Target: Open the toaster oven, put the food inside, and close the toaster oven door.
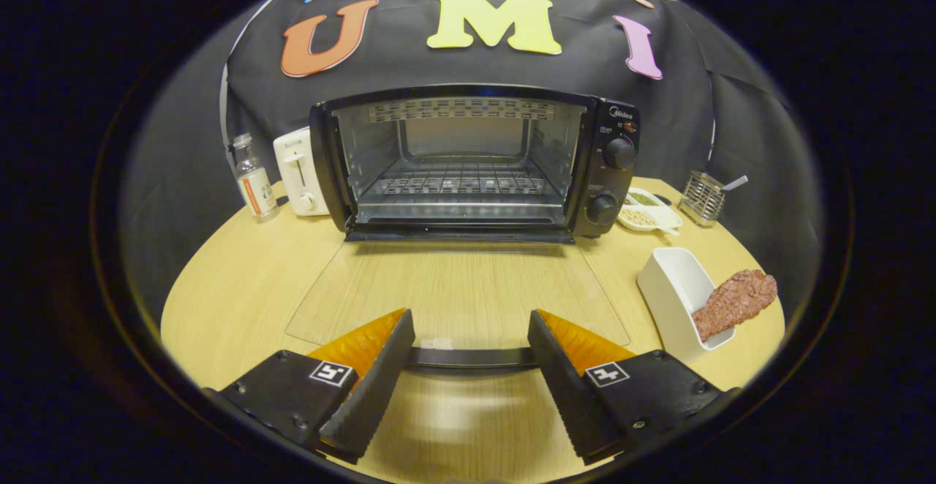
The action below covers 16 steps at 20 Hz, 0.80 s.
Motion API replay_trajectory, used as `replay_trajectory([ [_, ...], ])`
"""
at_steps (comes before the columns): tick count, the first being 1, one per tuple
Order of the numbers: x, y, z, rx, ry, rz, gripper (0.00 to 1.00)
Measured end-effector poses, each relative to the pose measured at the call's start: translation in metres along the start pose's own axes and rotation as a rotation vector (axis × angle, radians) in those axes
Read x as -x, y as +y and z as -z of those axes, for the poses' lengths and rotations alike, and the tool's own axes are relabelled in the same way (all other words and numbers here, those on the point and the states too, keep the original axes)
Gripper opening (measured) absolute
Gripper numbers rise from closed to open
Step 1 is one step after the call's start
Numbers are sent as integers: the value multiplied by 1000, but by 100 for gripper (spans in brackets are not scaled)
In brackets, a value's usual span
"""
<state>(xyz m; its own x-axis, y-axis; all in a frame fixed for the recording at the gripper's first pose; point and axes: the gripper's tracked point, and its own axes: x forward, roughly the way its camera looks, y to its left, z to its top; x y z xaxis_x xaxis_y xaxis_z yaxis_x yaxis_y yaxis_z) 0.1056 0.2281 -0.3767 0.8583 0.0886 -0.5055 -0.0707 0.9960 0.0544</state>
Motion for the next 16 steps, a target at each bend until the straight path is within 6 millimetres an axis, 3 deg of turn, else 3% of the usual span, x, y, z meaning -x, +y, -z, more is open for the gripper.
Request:
replay_trajectory([
  [5,10,-4,-14,60,-29,-31,100],
  [9,30,-31,-42,113,-78,-41,100],
  [12,45,-72,-71,142,-112,-33,100],
  [16,57,-154,-106,167,-156,10,100],
])
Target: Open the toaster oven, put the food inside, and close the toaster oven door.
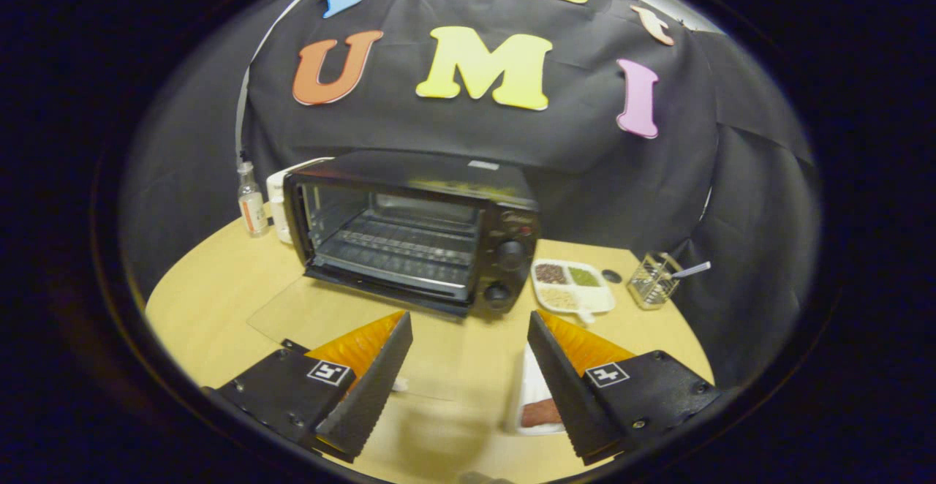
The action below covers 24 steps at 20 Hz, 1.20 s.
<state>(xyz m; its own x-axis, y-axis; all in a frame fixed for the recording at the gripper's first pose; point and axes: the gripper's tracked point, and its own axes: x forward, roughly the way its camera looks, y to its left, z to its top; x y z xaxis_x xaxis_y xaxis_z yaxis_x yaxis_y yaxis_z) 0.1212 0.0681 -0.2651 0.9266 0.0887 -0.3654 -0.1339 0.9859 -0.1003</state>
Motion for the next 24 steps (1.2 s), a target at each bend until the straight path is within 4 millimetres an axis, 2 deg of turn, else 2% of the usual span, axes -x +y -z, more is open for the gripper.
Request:
replay_trajectory([
  [2,1,-47,-2,6,-1,26,100],
  [5,0,-108,12,-20,30,43,100],
  [7,-2,-135,31,-58,73,27,100],
  [9,-3,-150,53,-109,120,-17,100],
  [13,-3,-137,89,-254,216,-201,97],
  [15,-1,-121,99,-331,267,-314,94],
  [16,1,-112,107,-362,313,-363,88],
  [18,4,-108,127,-419,389,-415,75],
  [19,8,-108,130,-457,407,-434,73],
  [24,10,-99,127,-607,448,-510,27],
])
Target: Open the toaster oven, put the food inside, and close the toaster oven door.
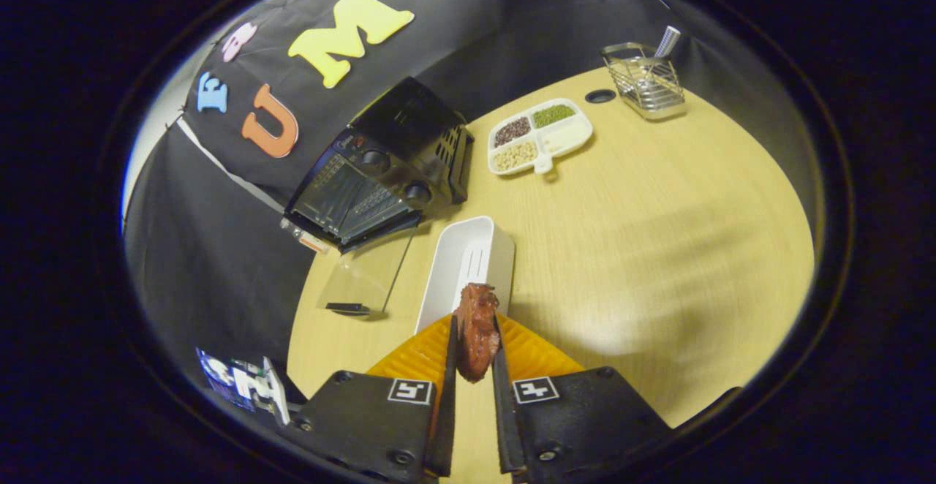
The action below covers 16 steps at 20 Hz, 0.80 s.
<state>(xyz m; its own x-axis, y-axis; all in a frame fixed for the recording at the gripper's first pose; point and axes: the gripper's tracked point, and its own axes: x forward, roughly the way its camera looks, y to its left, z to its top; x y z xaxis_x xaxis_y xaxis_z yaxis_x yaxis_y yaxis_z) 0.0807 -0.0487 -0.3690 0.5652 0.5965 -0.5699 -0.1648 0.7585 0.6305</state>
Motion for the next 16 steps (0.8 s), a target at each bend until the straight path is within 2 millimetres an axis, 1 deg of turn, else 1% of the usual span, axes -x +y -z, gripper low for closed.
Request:
replay_trajectory([
  [3,3,4,-1,7,13,-19,19],
  [4,3,4,-4,24,6,-11,17],
  [6,12,8,-14,49,-17,8,16],
  [10,35,38,-31,96,-66,-3,16],
  [12,41,58,-38,114,-96,-5,16],
  [13,43,70,-41,115,-111,-8,16],
  [16,40,103,-46,114,-153,-4,16],
])
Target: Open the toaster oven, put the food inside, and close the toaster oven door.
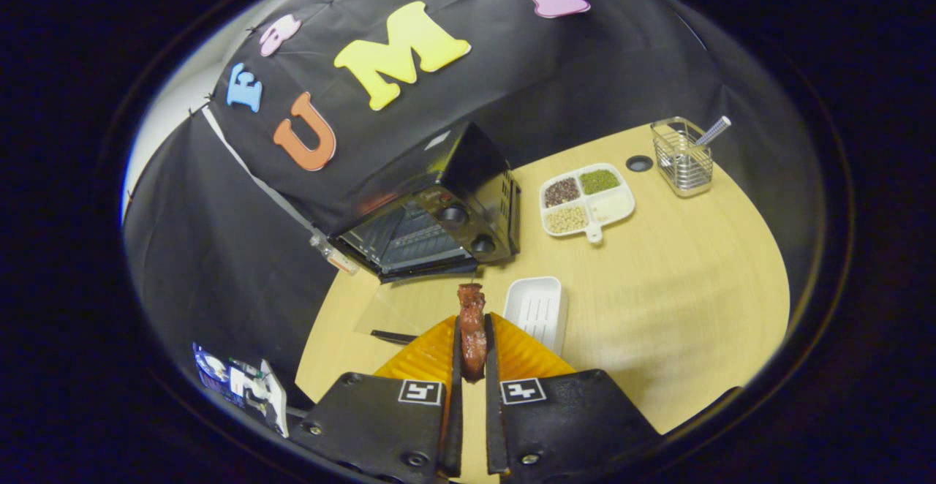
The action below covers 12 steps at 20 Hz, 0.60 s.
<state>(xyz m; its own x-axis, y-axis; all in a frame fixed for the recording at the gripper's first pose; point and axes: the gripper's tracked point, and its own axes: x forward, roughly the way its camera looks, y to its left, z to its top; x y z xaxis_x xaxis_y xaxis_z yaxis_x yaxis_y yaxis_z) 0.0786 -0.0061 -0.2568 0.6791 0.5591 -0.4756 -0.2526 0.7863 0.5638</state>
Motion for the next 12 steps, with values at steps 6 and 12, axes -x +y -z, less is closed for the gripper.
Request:
replay_trajectory([
  [6,-41,64,4,-140,-63,-20,16],
  [12,-104,116,2,-285,-175,-30,16],
])
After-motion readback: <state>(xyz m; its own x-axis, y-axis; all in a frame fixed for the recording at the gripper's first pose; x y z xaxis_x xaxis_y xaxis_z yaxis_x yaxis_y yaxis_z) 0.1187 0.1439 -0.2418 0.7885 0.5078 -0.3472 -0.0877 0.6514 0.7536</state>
